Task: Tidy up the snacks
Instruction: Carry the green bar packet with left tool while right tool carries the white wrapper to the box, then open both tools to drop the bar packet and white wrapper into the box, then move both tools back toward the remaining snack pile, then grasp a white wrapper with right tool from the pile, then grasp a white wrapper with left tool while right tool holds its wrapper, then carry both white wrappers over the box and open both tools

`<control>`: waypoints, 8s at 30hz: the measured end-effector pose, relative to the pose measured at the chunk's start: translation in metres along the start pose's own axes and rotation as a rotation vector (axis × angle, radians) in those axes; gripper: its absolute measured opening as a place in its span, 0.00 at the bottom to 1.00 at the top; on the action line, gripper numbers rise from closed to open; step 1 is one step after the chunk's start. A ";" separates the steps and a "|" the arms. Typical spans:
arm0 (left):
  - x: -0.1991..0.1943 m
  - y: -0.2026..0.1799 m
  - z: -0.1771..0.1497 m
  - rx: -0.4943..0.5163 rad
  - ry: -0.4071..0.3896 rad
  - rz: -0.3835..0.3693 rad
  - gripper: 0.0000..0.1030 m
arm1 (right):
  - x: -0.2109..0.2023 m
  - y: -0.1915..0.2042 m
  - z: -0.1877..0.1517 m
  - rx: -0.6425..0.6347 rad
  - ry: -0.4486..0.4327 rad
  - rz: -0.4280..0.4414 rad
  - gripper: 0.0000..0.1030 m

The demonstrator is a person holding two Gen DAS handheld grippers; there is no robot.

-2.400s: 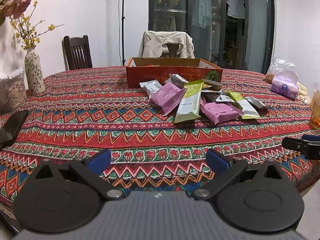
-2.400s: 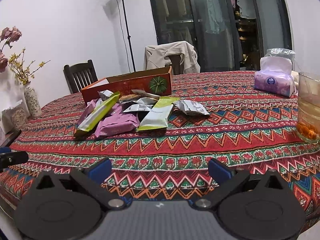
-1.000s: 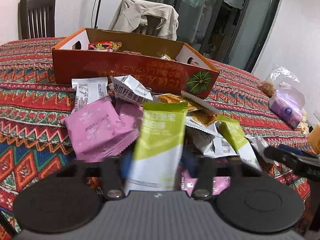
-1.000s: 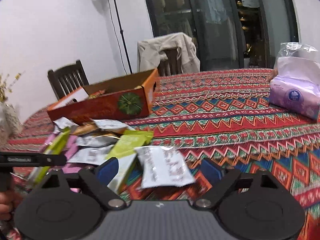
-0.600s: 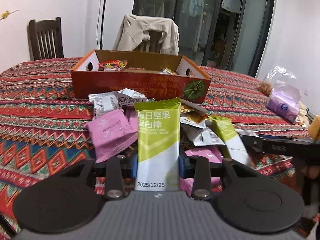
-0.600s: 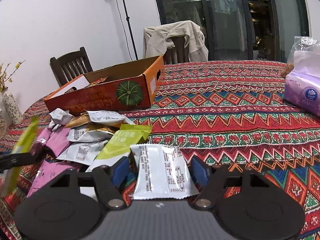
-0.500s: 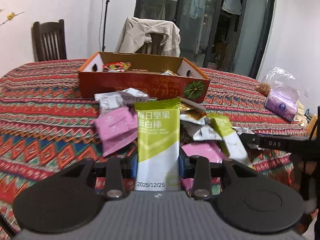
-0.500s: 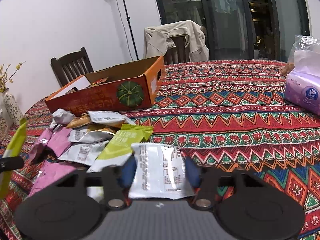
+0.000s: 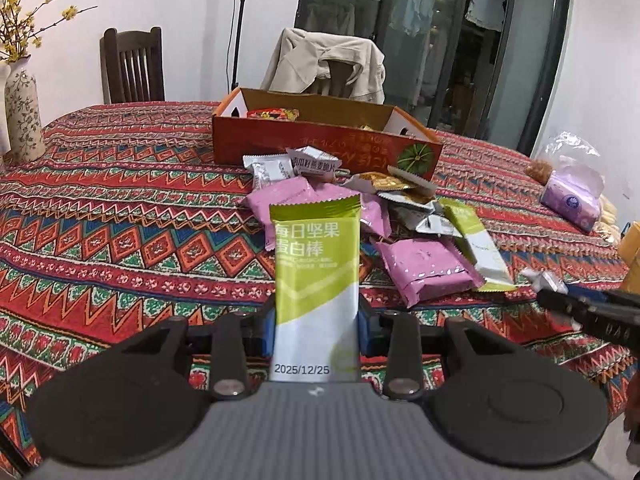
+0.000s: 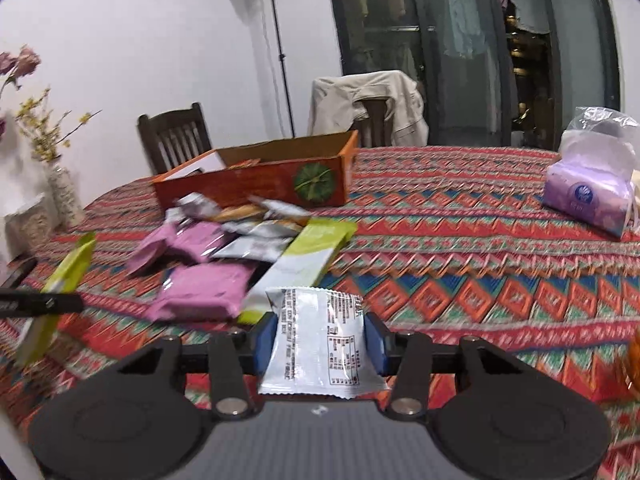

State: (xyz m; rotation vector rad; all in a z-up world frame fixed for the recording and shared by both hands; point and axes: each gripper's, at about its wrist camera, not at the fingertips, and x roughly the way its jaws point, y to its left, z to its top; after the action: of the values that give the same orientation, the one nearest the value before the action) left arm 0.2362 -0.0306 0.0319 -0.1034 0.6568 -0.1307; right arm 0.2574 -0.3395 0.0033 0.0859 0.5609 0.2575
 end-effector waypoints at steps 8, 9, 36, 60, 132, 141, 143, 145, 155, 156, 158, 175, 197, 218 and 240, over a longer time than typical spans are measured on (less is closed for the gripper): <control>-0.006 0.006 0.002 -0.005 -0.015 -0.019 0.36 | 0.000 0.014 -0.002 -0.022 -0.012 -0.041 0.45; -0.006 0.007 0.003 -0.010 -0.015 -0.018 0.36 | 0.000 0.014 -0.001 -0.026 -0.012 -0.044 0.45; 0.302 0.018 0.293 -0.019 0.190 -0.046 0.36 | 0.267 0.023 0.252 -0.221 0.069 0.004 0.45; 0.258 0.045 0.298 0.072 0.109 -0.004 0.76 | 0.295 0.036 0.251 -0.288 0.065 -0.058 0.75; 0.113 -0.002 0.102 0.318 -0.076 -0.036 0.99 | 0.071 0.016 0.060 0.034 -0.058 0.168 0.80; 0.175 -0.004 0.116 0.323 -0.046 -0.053 0.87 | 0.157 -0.005 0.116 0.081 0.051 0.232 0.77; 0.182 -0.002 0.116 0.325 -0.044 -0.058 0.75 | 0.176 -0.013 0.118 0.159 0.111 0.228 0.77; 0.185 0.002 0.116 0.308 -0.058 -0.071 0.61 | 0.187 -0.019 0.115 0.218 0.145 0.240 0.78; 0.186 0.012 0.119 0.248 -0.039 -0.082 0.52 | 0.236 -0.008 0.126 0.301 0.175 0.259 0.79; 0.181 0.013 0.120 0.243 -0.047 -0.071 0.52 | 0.239 -0.003 0.128 0.287 0.174 0.234 0.79; 0.171 0.016 0.122 0.227 -0.065 -0.059 0.52 | 0.246 0.013 0.133 0.203 0.176 0.165 0.78; 0.036 0.055 0.087 0.028 -0.193 0.015 0.52 | 0.193 0.048 0.131 -0.054 0.076 0.102 0.40; -0.024 0.002 0.017 0.062 -0.145 -0.014 0.52 | -0.008 0.065 0.020 -0.084 -0.080 0.120 0.40; 0.118 -0.016 0.190 0.102 -0.173 -0.102 0.52 | 0.094 0.028 0.145 -0.140 -0.123 0.161 0.40; 0.386 -0.009 0.297 -0.014 0.121 -0.069 0.63 | 0.374 0.000 0.280 -0.212 0.118 -0.019 0.49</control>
State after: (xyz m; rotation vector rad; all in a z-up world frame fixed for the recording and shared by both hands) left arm 0.7202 -0.0827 0.0348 -0.1327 0.7756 -0.1997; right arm 0.7120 -0.2435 0.0470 -0.1401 0.6483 0.3035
